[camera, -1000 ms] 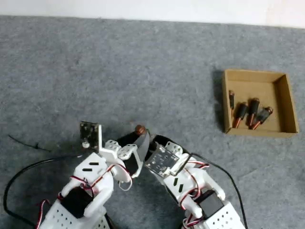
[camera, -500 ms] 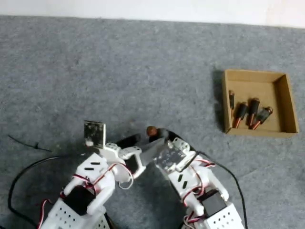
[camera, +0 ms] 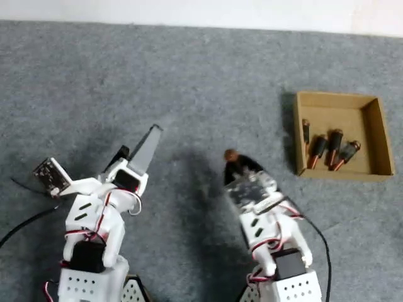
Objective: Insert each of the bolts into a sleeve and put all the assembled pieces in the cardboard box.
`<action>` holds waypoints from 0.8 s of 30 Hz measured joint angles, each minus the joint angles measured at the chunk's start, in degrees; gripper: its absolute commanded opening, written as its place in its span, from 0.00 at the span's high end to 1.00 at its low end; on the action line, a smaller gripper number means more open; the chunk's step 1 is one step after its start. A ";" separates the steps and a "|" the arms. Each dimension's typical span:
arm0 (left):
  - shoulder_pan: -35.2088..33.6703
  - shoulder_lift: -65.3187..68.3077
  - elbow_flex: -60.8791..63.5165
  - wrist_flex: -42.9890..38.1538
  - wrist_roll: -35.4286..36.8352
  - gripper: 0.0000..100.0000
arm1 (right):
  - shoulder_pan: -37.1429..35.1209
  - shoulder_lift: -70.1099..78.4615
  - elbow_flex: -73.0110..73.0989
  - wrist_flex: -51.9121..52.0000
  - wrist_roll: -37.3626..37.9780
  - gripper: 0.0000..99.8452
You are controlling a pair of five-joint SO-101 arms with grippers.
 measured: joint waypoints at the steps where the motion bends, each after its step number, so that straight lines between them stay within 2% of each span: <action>1: 0.00 0.00 0.97 -1.32 -0.70 0.75 | 2.46 0.00 0.00 -1.76 -0.44 0.99; 7: 0.00 0.00 1.85 -5.10 -2.20 0.78 | 17.32 0.00 0.00 -12.57 -3.34 0.99; 12: -0.18 0.00 1.85 -5.19 -2.20 0.78 | 21.80 7.12 -0.88 -14.42 -2.55 0.99; 17: -0.35 0.00 1.93 -5.19 -2.20 0.78 | 24.97 28.40 -13.80 -14.51 -2.46 0.99; 21: -0.35 0.00 2.20 -5.19 -2.37 0.78 | 28.66 52.84 -32.26 -14.51 -2.99 0.99; 24: -0.35 0.00 2.29 -5.19 -2.55 0.78 | 32.26 72.53 -47.38 -14.59 -6.59 0.99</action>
